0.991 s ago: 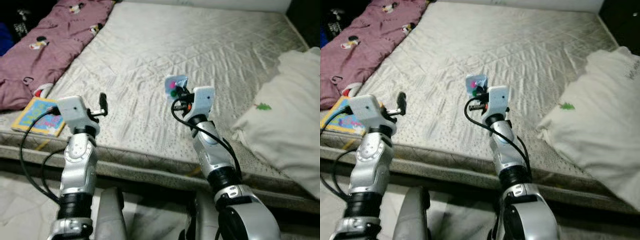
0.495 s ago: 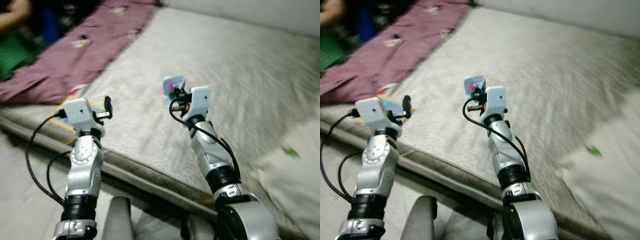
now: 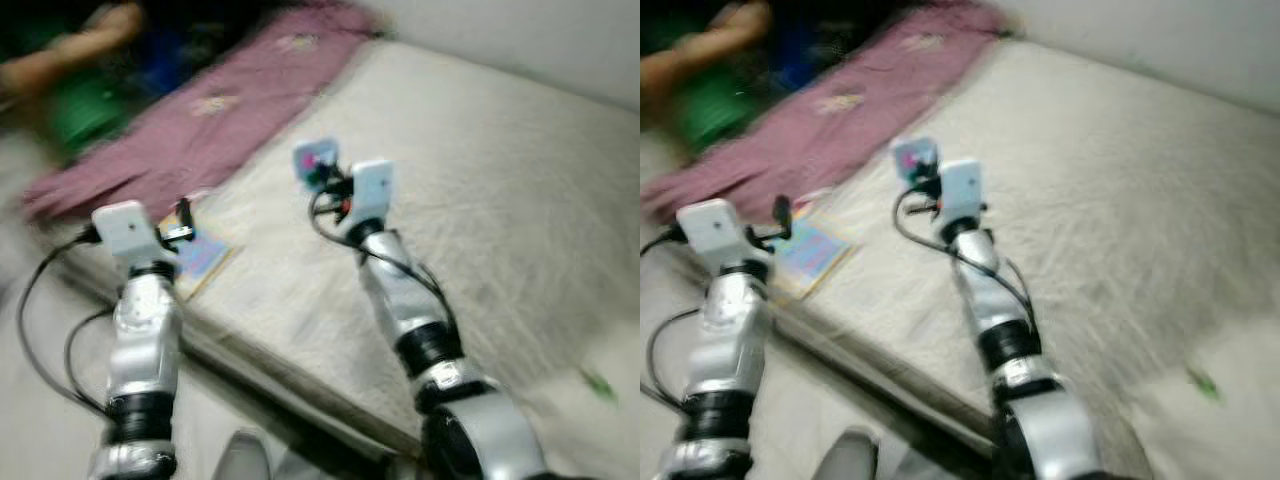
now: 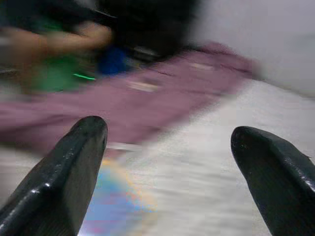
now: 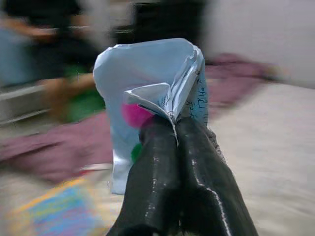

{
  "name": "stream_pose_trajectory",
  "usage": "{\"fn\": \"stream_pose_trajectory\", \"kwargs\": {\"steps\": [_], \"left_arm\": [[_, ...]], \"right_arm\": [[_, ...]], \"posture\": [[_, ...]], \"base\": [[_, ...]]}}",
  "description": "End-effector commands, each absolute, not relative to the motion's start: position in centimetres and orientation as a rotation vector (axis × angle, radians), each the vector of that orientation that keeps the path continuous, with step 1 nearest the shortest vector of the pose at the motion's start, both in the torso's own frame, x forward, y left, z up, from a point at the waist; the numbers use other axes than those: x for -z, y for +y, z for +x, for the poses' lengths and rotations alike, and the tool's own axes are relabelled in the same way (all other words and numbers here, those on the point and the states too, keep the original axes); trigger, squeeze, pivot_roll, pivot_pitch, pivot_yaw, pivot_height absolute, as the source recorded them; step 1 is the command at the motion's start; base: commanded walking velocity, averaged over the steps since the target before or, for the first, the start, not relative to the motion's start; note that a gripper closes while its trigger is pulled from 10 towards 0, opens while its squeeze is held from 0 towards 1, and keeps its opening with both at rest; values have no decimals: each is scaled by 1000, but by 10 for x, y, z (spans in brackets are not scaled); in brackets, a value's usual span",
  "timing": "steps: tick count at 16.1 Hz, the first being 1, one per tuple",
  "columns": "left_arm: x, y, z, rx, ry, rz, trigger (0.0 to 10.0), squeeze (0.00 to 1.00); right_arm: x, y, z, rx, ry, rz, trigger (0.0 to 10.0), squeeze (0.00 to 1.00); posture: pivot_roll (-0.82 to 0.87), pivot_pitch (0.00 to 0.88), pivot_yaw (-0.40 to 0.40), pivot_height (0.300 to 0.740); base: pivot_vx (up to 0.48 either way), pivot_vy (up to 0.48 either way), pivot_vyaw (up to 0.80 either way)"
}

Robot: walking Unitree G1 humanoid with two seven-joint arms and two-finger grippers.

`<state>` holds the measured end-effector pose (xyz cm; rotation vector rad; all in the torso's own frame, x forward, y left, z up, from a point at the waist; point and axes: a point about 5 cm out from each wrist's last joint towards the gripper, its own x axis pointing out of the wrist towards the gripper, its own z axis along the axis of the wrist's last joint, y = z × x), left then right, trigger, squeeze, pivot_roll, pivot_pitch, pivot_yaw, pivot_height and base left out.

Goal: Clean up the room

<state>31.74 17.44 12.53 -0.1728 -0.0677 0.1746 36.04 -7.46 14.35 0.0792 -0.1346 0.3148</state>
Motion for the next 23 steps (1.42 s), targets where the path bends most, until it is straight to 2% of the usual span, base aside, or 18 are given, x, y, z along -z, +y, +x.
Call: {"fn": "stream_pose_trajectory", "kwargs": {"steps": [1,9,12,18,23], "left_arm": [[-126,170,317,-144,-66,-152,10000,0],[-125,165,318,-97,-67,-158,10000,0],[-125,164,318,-77,-71,-168,10000,0],[-123,163,318,-65,-56,-200,10000,0],[-123,163,319,-66,-56,-207,10000,0]], "right_arm": [[-141,-77,360,-288,-123,102,10000,0],[-136,-81,361,-266,-100,88,10000,0],[-133,-84,362,-245,-83,0,10000,0],[-127,-87,363,-213,-32,62,10000,0],[-127,-85,364,-223,-31,69,10000,0]], "posture": [[92,0,-28,740],[89,0,-24,740],[90,0,-25,740],[86,0,-23,740],[87,0,-25,740]], "base": [[0,0,0],[0,0,0],[0,0,0],[0,0,0],[0,234,-730]]}}
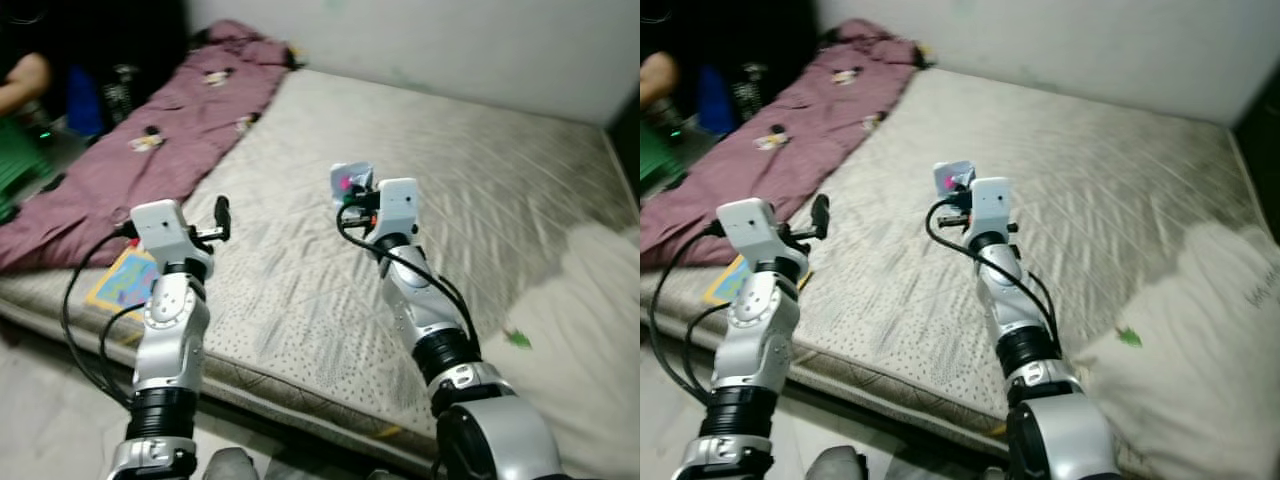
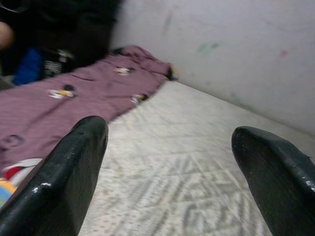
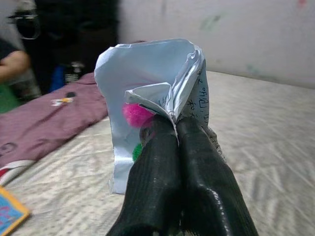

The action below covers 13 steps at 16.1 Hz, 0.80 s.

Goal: Clean up the room

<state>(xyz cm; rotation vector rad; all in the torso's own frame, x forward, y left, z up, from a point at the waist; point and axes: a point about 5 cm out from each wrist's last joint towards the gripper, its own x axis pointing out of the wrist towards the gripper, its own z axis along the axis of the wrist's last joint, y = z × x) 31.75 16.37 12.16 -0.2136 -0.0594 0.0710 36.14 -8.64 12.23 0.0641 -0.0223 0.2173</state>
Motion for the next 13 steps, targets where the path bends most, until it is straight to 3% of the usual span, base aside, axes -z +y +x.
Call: {"fn": "stream_pose_trajectory", "kwargs": {"steps": [1,5,13], "left_arm": [[-123,164,319,-69,-55,-209,10000,0],[-123,164,320,-72,-57,-216,10000,0],[-123,164,321,-74,-57,-226,10000,0]], "right_arm": [[-128,-85,364,-226,-34,72,10000,0],[-129,-85,364,-229,-37,79,10000,0],[-127,-84,365,-222,-24,75,10000,0]], "posture": [[86,0,-25,740],[84,0,-25,740],[83,0,-26,740]], "base": [[0,296,-800],[0,364,-750],[0,480,0]]}}
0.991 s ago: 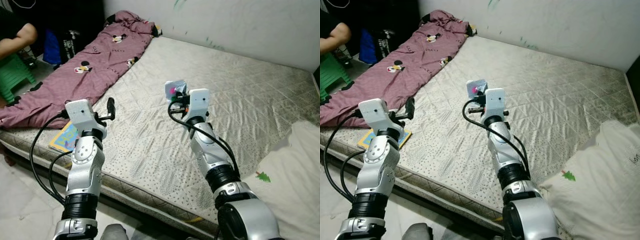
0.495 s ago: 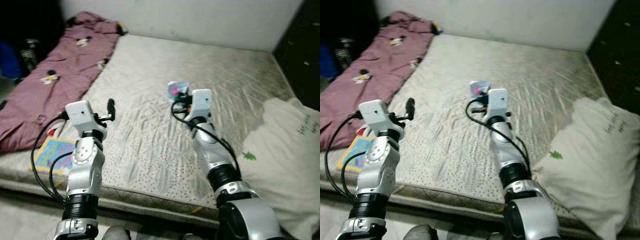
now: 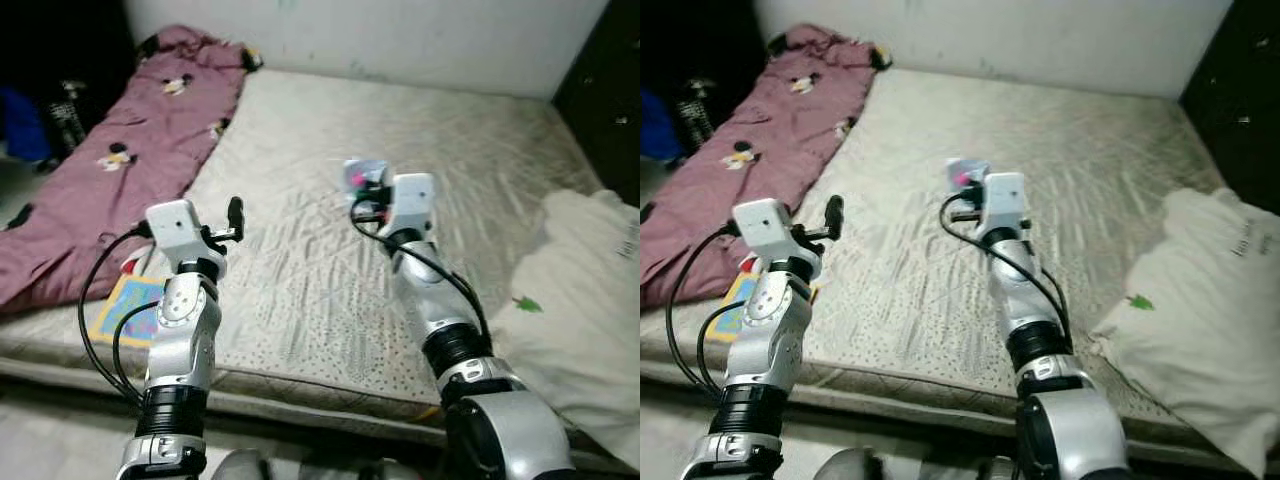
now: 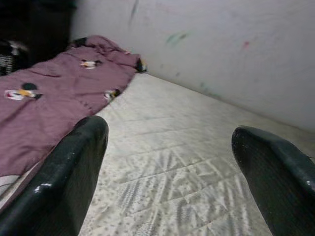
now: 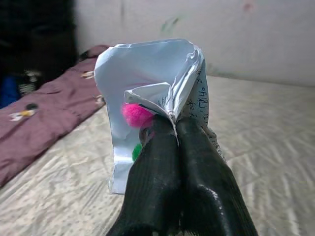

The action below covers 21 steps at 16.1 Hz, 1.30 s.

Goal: Clean up the room

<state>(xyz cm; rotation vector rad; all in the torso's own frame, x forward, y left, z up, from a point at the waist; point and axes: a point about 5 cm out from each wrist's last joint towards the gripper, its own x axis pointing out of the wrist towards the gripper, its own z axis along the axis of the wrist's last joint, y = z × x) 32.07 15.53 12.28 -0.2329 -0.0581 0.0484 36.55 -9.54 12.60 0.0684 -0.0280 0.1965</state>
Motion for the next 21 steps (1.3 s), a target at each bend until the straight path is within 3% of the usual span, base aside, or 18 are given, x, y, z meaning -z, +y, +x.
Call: {"fn": "stream_pose_trajectory", "kwargs": {"steps": [1,6,16,21], "left_arm": [[-123,164,321,-71,-58,-227,10000,0],[-138,158,318,-61,-118,-218,10000,0],[-130,148,314,-41,-89,-247,10000,0],[-118,155,308,-21,-30,-200,10000,0]], "right_arm": [[-126,-85,365,-220,-19,74,10000,0],[-129,-82,363,-239,-41,42,10000,0],[-112,-90,356,-263,15,38,10000,0],[-99,-87,346,-276,53,32,10000,0]], "posture": [[83,0,-26,740],[87,0,-39,740],[58,0,-41,740],[51,0,-26,740]], "base": [[0,480,0],[0,479,0],[0,0,0],[0,0,-800]]}}
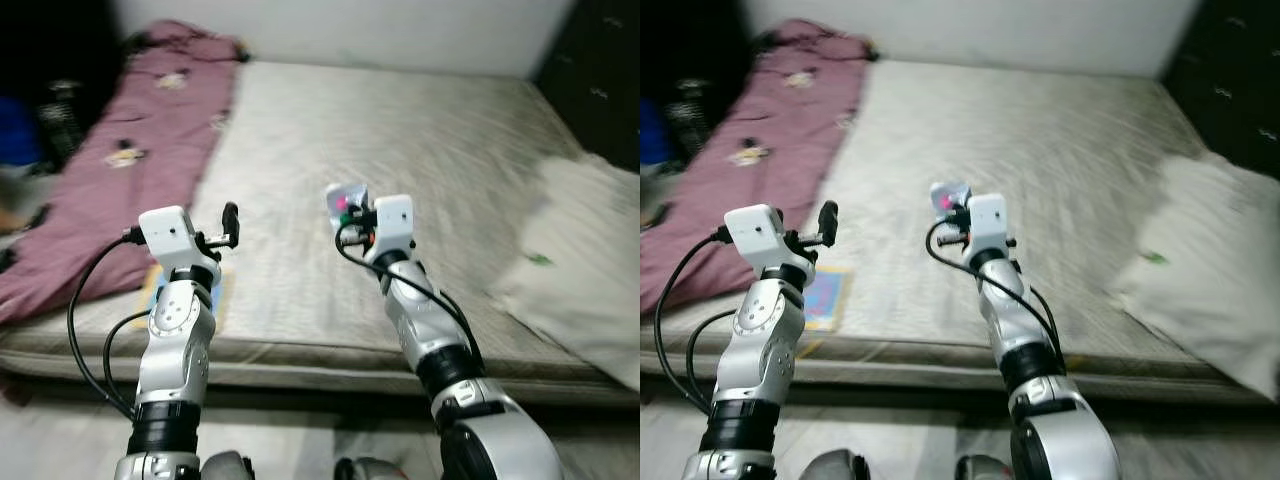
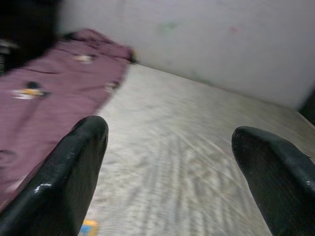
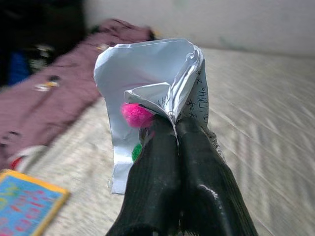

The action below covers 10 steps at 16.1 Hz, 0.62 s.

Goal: Clean up the room

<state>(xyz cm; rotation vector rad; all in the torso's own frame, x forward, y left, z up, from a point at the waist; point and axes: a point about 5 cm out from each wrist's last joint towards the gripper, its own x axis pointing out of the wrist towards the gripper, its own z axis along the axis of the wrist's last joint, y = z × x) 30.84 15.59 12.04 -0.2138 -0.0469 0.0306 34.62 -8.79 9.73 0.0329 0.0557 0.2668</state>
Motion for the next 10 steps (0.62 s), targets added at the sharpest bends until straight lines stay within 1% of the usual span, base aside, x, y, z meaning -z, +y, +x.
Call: {"fn": "stream_pose_trajectory", "kwargs": {"steps": [1,3,7,8,10], "left_arm": [[-116,153,308,8,-21,-216,10000,0],[-113,152,303,-3,-14,-222,10000,0],[-111,142,300,25,-2,-239,10000,0],[-111,141,300,29,-2,-243,10000,0],[-110,142,301,20,19,-272,10000,0]], "right_arm": [[-94,-86,343,-278,63,28,10000,0],[-93,-86,340,-287,59,27,10000,0],[-93,-84,341,-285,65,23,10000,0],[-91,-81,340,-295,75,27,10000,0],[-92,-81,340,-291,74,18,10000,0]], "posture": [[51,0,-26,740],[47,0,-24,740],[51,0,-22,740],[51,0,-22,740],[53,5,-20,740]], "base": [[0,0,-800],[0,0,-653],[0,0,0],[0,0,-800],[0,405,-800]]}}
